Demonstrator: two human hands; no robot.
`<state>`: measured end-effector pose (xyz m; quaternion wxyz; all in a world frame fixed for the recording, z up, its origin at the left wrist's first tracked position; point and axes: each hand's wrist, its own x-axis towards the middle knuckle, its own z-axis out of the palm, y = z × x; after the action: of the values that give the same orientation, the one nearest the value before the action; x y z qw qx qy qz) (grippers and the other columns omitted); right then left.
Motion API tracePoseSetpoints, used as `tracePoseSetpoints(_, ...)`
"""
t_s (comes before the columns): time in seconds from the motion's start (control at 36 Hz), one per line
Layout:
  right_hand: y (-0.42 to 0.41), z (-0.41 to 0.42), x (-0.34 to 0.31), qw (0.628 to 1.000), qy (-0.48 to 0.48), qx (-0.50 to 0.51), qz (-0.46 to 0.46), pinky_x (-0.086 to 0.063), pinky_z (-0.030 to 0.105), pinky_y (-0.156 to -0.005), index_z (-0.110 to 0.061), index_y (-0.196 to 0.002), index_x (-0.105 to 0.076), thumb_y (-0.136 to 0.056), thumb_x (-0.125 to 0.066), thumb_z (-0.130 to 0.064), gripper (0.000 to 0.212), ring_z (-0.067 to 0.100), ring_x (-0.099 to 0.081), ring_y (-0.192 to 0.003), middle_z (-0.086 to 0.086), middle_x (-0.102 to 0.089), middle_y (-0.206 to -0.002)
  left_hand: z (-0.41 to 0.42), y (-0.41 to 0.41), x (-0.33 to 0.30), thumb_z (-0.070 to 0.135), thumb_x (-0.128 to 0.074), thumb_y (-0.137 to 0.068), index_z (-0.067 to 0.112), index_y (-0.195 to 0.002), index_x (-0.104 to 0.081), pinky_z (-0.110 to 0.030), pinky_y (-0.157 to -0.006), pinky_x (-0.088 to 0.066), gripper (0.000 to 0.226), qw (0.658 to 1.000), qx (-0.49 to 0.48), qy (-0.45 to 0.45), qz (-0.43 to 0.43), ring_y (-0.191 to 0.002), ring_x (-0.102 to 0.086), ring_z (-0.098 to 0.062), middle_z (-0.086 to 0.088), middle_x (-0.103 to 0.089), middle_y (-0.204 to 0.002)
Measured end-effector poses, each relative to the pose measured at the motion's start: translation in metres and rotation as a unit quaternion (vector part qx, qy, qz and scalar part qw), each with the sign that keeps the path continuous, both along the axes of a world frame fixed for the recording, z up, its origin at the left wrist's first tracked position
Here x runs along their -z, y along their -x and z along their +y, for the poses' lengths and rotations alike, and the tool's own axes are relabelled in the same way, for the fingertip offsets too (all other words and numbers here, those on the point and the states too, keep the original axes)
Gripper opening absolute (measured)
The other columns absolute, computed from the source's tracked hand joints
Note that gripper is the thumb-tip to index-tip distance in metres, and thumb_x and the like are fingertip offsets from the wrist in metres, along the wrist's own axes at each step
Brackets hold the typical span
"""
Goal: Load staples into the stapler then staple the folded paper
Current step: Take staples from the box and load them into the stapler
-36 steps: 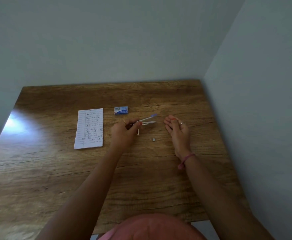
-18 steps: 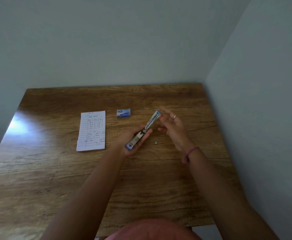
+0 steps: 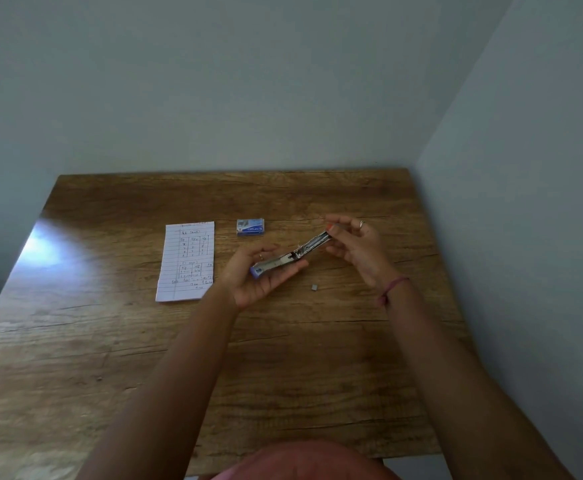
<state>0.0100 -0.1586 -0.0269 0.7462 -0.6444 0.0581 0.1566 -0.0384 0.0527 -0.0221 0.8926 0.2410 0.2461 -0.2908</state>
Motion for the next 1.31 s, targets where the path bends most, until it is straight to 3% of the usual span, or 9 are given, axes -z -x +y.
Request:
tracePoseSetpoints(0.17, 0.003, -0.017, 0.005, 0.992, -0.08, 0.09, 0.035, -0.057, 0.02, -0.068, -0.003, -0.109, -0.064, -0.09, -0.062, -0.004, 0.02, 0.014, -0.072, -0.081, 0.01, -0.069, -0.104, 0.012, -0.006, -0.001, 0.025, -0.054, -0.092, -0.006, -0.125, -0.053, -0.043, -0.094, -0.051, 0.045, 0.996, -0.044, -0.053, -0.062, -0.114, -0.061, -0.04, -0.029, -0.06, -0.125)
tracePoseSetpoints(0.31, 0.012, -0.02, 0.011, 0.978, -0.101, 0.182, 0.022, -0.057, 0.021, -0.072, -0.005, -0.104, -0.064, -0.088, -0.064, -0.003, 0.017, 0.016, -0.071, -0.089, 0.008, -0.069, -0.103, 0.01, -0.008, 0.002, 0.023, -0.051, -0.095, 0.001, -0.123, -0.057, -0.037, -0.096, -0.051, 0.036, 0.988, -0.058, -0.12, -0.076, -0.113, -0.064, -0.029, -0.019, -0.066, -0.122)
tracePoseSetpoints(0.56, 0.025, 0.001, 0.022, 0.956, -0.068, 0.286, 0.014, -0.057, 0.021, -0.076, -0.012, -0.096, -0.064, -0.088, -0.066, -0.005, 0.012, 0.014, -0.069, -0.091, 0.006, -0.067, -0.101, -0.011, -0.002, 0.01, 0.017, -0.053, -0.095, 0.016, -0.112, -0.065, -0.028, -0.081, -0.054, 0.021, 0.955, -0.02, -0.283, -0.088, -0.1, -0.07, -0.013, 0.0, -0.073, -0.11)
tracePoseSetpoints(0.64, 0.027, 0.006, 0.027, 0.958, -0.009, 0.286, 0.005, -0.058, 0.023, -0.077, -0.012, -0.102, -0.064, -0.085, -0.071, -0.011, 0.019, 0.014, -0.068, -0.093, 0.006, -0.068, -0.102, -0.015, 0.001, 0.012, 0.012, -0.052, -0.096, 0.014, -0.11, -0.065, -0.027, -0.081, -0.056, 0.019, 0.948, -0.038, -0.304, -0.086, -0.1, -0.069, -0.014, -0.002, -0.073, -0.11)
tracePoseSetpoints(0.75, 0.029, 0.006, 0.032, 0.951, 0.192, 0.231, -0.069, -0.057, 0.03, -0.079, -0.009, -0.104, -0.065, -0.083, -0.074, -0.016, 0.024, 0.018, -0.067, -0.092, 0.008, -0.068, -0.101, -0.018, 0.007, 0.016, 0.006, -0.053, -0.095, 0.01, -0.111, -0.065, -0.022, -0.074, -0.057, 0.02, 0.937, -0.055, -0.332, -0.097, -0.1, -0.069, -0.015, -0.006, -0.071, -0.111)
tracePoseSetpoints(0.86, 0.031, 0.005, 0.032, 0.897, 0.369, 0.173, -0.172, -0.049, 0.023, -0.074, -0.012, -0.103, -0.068, -0.085, -0.072, -0.024, 0.022, 0.016, -0.06, -0.093, 0.003, -0.068, -0.098, -0.021, 0.011, 0.02, 0.0, -0.052, -0.094, 0.009, -0.105, -0.065, -0.019, -0.071, -0.055, 0.02, 0.924, -0.073, -0.358, -0.113, -0.093, -0.071, -0.013, -0.009, -0.071, -0.108)
tracePoseSetpoints(0.92, 0.032, 0.003, 0.032, 0.869, 0.43, 0.153, -0.19, -0.044, 0.027, -0.078, -0.015, -0.103, -0.07, -0.085, -0.071, -0.03, 0.023, 0.016, -0.054, -0.098, 0.0, -0.068, -0.096, -0.022, 0.013, 0.022, 0.0, -0.053, -0.093, 0.01, -0.103, -0.066, -0.02, -0.073, -0.055, 0.019, 0.917, -0.074, -0.374, -0.116, -0.094, -0.071, -0.014, -0.009, -0.071, -0.108)
tracePoseSetpoints(1.11, 0.035, -0.004, 0.034, 0.859, 0.463, 0.131, -0.176, -0.043, 0.036, -0.087, -0.016, -0.103, -0.071, -0.082, -0.073, -0.035, 0.028, 0.021, -0.051, -0.103, 0.003, -0.065, -0.102, -0.025, 0.015, 0.026, 0.001, -0.051, -0.095, 0.01, -0.101, -0.065, -0.018, -0.073, -0.055, 0.017, 0.902, -0.083, -0.401, -0.132, -0.092, -0.072, -0.014, -0.008, -0.072, -0.103)
tracePoseSetpoints(1.31, 0.034, -0.008, 0.034, 0.874, 0.443, 0.104, -0.17, -0.04, 0.03, -0.085, -0.02, -0.104, -0.069, -0.082, -0.072, -0.036, 0.027, 0.015, -0.049, -0.104, -0.001, -0.065, -0.104, -0.025, 0.017, 0.028, 0.003, -0.053, -0.094, 0.01, -0.101, -0.066, -0.019, -0.072, -0.055, 0.016, 0.9, -0.099, -0.404, -0.134, -0.09, -0.072, -0.014, -0.007, -0.074, -0.096)
